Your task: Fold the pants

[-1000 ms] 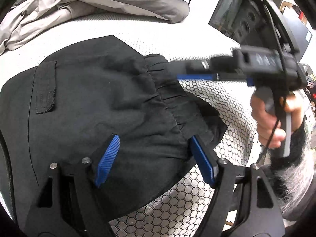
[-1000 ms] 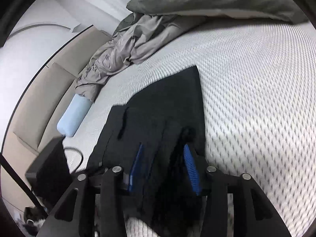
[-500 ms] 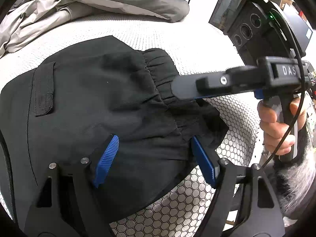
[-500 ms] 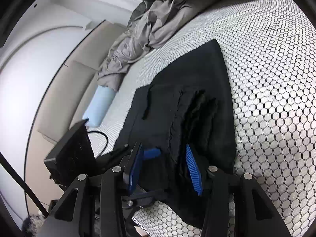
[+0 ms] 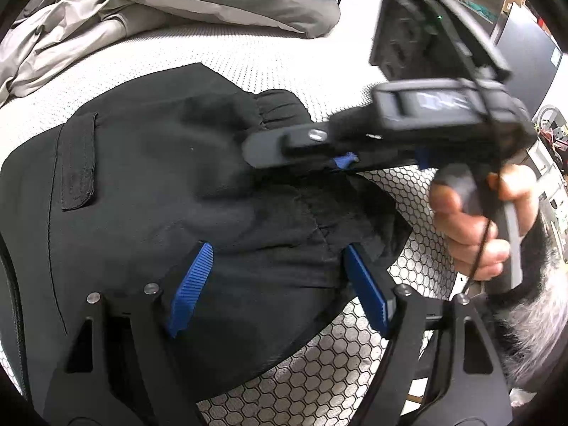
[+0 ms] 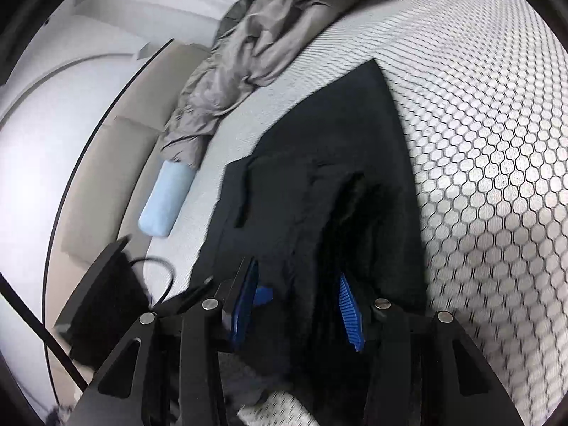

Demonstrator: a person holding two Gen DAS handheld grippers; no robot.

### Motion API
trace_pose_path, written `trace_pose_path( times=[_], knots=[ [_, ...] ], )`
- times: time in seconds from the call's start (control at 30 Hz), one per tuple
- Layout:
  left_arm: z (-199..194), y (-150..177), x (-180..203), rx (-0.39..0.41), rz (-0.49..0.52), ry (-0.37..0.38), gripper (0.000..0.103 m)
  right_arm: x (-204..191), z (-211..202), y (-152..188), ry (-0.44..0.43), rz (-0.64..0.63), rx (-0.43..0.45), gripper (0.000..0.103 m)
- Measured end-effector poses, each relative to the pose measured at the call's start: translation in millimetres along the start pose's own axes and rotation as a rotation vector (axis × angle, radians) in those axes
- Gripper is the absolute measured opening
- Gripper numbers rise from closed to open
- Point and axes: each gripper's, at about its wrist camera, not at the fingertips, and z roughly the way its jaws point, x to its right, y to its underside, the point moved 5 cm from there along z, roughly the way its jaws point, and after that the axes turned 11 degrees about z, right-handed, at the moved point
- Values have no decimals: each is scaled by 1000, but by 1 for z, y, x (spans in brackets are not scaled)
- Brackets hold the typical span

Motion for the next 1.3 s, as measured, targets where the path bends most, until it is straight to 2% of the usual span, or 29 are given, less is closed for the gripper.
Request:
trace_pose_path(
  times=[0.03, 0.1, 0.23, 0.33, 0.43, 0.53, 0.7, 0.77, 0.9, 1.13, 1.3],
  knots=[
    [0, 0, 0, 0, 1, -1, 75, 2, 0, -5, -5, 22, 19, 26],
    [0, 0, 1, 2, 5, -3, 75, -2, -9, -13, -28, 28, 82, 17],
    [1, 0, 3, -2, 18, -4, 75, -21, -16, -16, -10, -50, 132, 17],
    [2, 1, 3, -6, 17, -2, 75, -7, -5, -22, 52, -4, 106, 18],
    [1, 1, 3, -4, 17, 1, 75, 5, -5, -21, 4, 60, 42, 19],
    [0, 1, 2, 0, 15, 7, 75, -2, -19, -6, -10, -12, 13, 21],
    [-1, 1, -1, 3, 1, 17, 76, -3, -26, 35, -17, -105, -88, 25],
    [-1, 1, -1, 0, 2, 12, 76, 1, -25, 40, -5, -110, -88, 25],
    [-2, 0, -1, 5, -6, 9, 76, 3, -17, 33, -40, -54, -117, 25],
    [-7, -5, -8, 23, -32, 29, 76, -1, -21, 33, -64, -73, -119, 28],
    [3, -7, -5, 14, 1, -5, 77, 12, -19, 38, -62, -52, -129, 27]
  ],
)
